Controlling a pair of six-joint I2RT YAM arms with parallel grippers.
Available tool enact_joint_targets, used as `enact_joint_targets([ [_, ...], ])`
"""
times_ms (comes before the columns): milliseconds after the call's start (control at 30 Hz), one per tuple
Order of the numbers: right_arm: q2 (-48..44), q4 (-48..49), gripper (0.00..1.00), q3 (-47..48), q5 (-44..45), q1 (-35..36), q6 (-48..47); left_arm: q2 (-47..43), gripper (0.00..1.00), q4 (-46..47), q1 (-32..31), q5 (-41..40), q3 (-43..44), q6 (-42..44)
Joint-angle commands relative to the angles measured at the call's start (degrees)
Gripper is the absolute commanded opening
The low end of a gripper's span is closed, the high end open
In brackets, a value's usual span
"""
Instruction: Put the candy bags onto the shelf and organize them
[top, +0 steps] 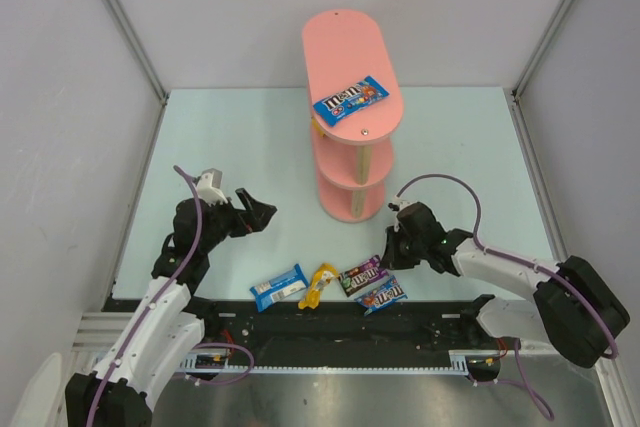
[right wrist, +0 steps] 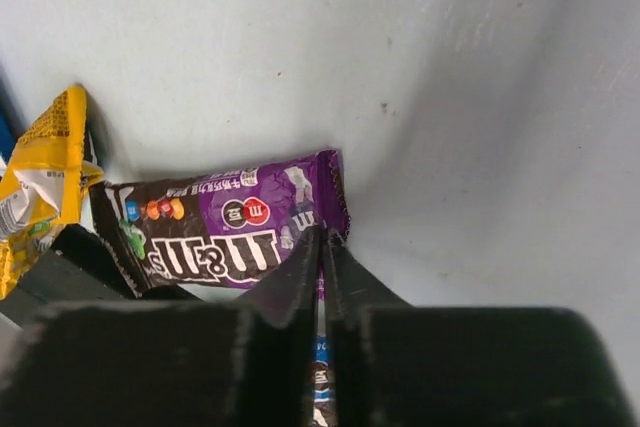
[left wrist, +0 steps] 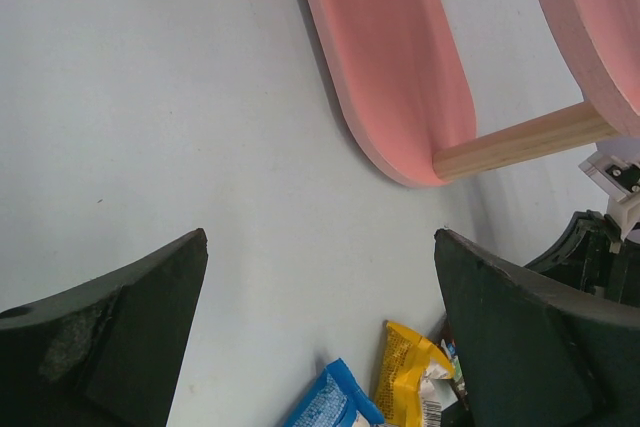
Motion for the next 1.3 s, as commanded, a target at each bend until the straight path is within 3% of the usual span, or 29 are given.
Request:
enact_joint_targets([
  [0, -3.2, -1.8, 0.0, -0.5, -0.2, 0.4, 0.4, -0.8, 1.0, 0.9, -0.2, 0.9, -0.3, 0.2],
  [200, -13.2, -2.8, 0.0, -0.3, 1.2, -2.5, 2.4, -1.0, 1.0, 0.9, -0.2, 0.8, -0.3, -0.1],
  [367, -17.0, -6.5, 0.0, 2.1, 4.8, -11.5, 4.2, -0.6, 1.0, 0.9, -0.2, 0.9, -0.3, -0.2],
  [600, -14.2, -2.0, 0.0, 7.2, 4.8, -20.0, 4.8, 0.0, 1.0, 0.9, -0.2, 0.9, -0.2, -0.1],
  [833, -8.4, 6.6, 0.0, 15.6, -1.4, -26.4, 3.2, 0.3, 1.0, 1.0, -0.2, 1.1, -0.2, -0.2],
  [1267, 4.2, 19.2, 0.0, 22.4, -14.5, -29.8, 5.1, 1.6, 1.0, 1.2, -0.2, 1.8, -0.3, -0.2],
])
